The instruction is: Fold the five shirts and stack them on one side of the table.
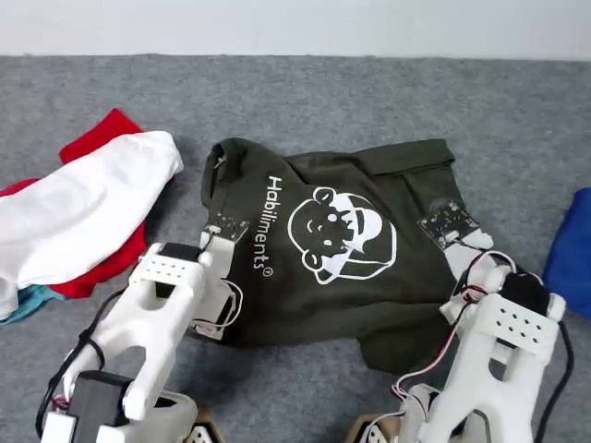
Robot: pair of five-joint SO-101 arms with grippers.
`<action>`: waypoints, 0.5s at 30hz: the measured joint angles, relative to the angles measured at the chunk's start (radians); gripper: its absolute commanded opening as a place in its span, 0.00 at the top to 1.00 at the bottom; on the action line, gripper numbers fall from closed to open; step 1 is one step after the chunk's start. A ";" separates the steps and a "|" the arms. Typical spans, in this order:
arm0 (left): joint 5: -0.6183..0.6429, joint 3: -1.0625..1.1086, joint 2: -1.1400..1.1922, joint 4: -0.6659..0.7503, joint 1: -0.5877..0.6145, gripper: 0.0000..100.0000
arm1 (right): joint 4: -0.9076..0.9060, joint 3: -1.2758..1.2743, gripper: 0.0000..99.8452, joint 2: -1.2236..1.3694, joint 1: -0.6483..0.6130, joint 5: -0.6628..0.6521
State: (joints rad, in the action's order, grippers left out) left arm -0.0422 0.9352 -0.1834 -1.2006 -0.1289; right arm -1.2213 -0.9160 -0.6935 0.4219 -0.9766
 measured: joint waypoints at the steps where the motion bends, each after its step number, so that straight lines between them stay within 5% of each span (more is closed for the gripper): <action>1: 0.000 0.009 -0.002 0.015 -0.002 0.95 | 0.000 0.000 0.99 0.000 0.000 0.000; 15: -0.135 -0.032 0.000 0.032 -0.003 0.99 | 0.000 0.032 0.99 0.002 -0.003 0.000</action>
State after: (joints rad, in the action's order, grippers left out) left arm -0.1772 0.9030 -0.1834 -1.1684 -0.1320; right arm -1.2213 -0.8838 -0.6920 0.4189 -0.9766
